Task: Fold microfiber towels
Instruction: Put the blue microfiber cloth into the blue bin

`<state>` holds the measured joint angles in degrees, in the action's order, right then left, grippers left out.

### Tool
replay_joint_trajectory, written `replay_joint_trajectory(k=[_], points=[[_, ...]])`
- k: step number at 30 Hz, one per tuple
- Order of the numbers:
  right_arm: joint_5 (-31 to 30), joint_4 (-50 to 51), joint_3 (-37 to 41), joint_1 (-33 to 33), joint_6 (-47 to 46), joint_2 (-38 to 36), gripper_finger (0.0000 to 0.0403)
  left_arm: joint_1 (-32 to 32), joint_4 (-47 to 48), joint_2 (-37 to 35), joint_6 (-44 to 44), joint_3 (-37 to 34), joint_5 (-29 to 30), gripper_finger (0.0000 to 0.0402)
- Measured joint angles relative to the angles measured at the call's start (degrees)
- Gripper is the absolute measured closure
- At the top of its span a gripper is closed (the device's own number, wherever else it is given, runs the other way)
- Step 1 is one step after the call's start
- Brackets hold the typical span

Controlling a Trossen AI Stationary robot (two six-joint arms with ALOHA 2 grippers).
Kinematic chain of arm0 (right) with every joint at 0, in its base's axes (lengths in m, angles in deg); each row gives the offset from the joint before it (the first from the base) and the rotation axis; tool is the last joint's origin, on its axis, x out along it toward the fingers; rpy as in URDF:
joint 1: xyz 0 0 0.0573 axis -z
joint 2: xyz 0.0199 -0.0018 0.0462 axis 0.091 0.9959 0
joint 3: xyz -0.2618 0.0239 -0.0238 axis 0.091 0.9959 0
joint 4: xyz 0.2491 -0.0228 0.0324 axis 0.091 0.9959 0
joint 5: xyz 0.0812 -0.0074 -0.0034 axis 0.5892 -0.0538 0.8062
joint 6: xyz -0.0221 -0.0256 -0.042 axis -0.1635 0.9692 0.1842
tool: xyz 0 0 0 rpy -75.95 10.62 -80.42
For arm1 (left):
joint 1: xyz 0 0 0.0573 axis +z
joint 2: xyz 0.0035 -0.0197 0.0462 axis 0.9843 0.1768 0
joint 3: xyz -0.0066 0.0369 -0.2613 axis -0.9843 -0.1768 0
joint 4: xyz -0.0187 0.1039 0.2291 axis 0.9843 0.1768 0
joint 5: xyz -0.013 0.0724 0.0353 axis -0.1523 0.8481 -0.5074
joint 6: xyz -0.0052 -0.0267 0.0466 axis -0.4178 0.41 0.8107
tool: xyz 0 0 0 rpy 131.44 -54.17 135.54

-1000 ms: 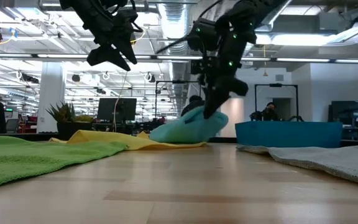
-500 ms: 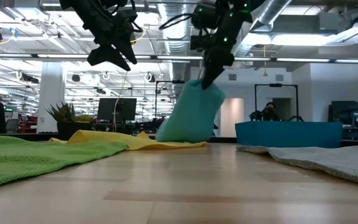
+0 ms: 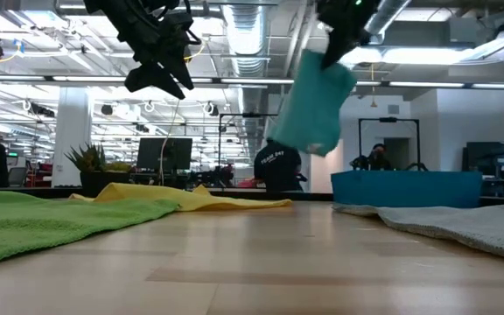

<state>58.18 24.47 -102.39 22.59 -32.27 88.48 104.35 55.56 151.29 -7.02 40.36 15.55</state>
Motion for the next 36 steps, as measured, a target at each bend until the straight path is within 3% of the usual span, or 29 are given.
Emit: replay_joint_trajectory(k=[7, 15, 20, 23, 36], points=[[-6.6, 11.3, 0.0, 4.0, -13.5, -4.9, 0.0402, 0.0, -2.2, 0.0, 0.1, 0.0, -0.4, 0.0269], [-11.5, 24.8, 0.0, 9.5, -33.6, -4.4, 0.0402, 0.0, -11.5, 0.0, 3.2, 0.0, -1.9, 0.0269], [-11.7, 31.6, 0.0, 11.8, -43.3, -1.4, 0.0400, 0.0, -16.8, 0.0, 14.1, 0.0, -2.5, 0.0269], [-11.8, 32.3, 0.0, 13.0, -44.7, 0.9, 0.0396, 0.0, -18.5, 0.0, 19.2, 0.0, -2.5, 0.0269], [-14.6, 35.7, 0.0, 18.0, -43.9, 4.0, 0.0401, 0.0, -19.3, 0.0, 25.2, 0.0, -2.5, 0.0269]])
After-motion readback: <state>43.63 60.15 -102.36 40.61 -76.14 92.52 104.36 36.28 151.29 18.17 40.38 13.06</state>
